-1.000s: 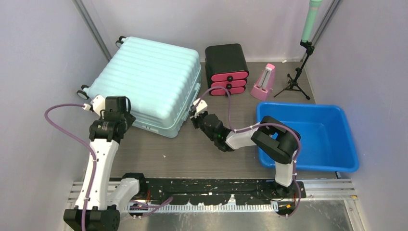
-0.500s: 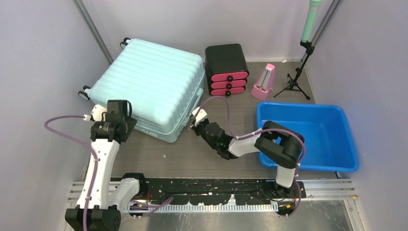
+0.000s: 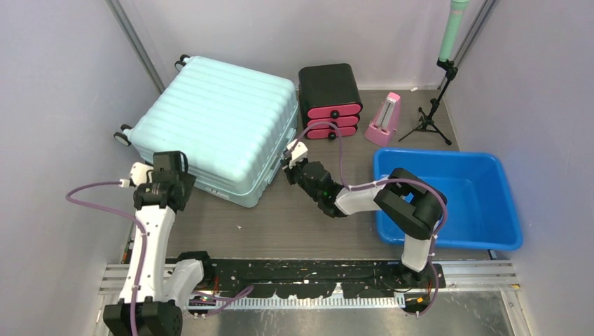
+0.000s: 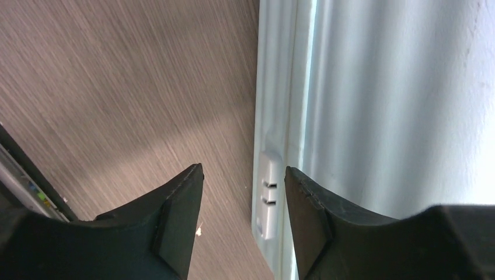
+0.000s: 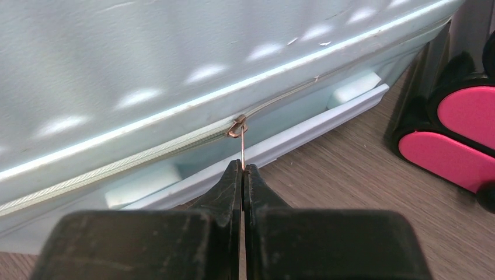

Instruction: Open, take out, and arrange the luggage

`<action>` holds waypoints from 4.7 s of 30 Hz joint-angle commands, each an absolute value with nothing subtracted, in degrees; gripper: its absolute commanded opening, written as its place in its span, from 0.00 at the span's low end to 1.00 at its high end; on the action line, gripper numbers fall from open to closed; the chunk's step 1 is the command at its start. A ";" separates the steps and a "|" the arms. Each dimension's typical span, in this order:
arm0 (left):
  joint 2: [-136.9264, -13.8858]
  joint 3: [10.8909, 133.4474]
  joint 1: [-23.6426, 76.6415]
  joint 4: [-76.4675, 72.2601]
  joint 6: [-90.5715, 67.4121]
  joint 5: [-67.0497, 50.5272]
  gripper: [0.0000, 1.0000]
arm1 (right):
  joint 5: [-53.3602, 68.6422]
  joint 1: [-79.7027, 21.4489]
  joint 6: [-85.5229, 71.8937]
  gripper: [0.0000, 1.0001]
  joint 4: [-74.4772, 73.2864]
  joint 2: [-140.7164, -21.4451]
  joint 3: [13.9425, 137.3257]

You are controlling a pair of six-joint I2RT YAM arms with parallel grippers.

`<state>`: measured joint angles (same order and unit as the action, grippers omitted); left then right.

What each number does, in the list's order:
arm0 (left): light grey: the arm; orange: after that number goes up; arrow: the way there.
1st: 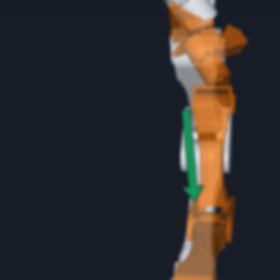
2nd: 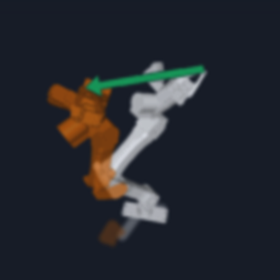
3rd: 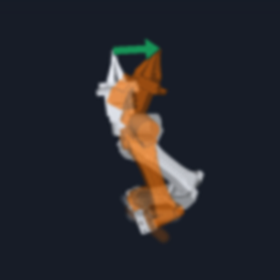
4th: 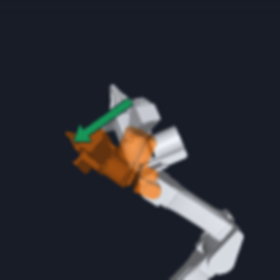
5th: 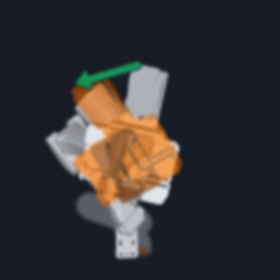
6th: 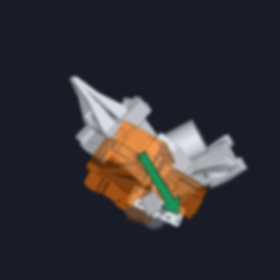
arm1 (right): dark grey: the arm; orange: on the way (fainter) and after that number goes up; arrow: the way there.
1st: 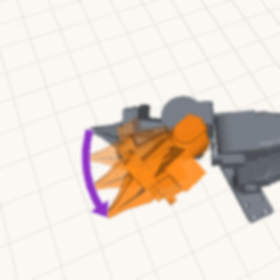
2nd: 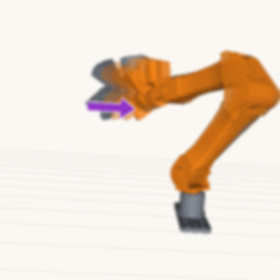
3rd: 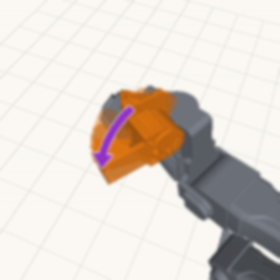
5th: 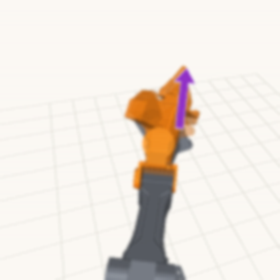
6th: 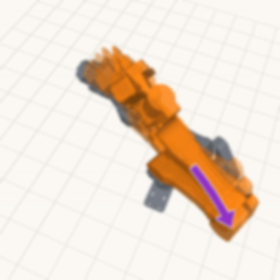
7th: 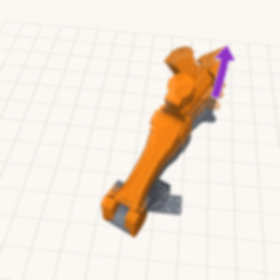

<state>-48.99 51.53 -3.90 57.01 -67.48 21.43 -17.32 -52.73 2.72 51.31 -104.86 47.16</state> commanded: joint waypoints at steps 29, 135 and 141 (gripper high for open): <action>-66.79 67.21 54.85 32.69 -5.77 41.93 0.54 | -14.32 -43.42 -8.18 0.00 51.35 -107.90 53.01; -82.58 57.56 53.33 42.27 -3.38 27.73 0.00 | -5.10 -31.82 -10.05 0.01 37.07 -105.15 61.29; -79.56 59.55 54.60 41.41 -8.32 25.56 0.00 | -8.16 -31.82 -6.79 0.00 36.43 -102.67 60.61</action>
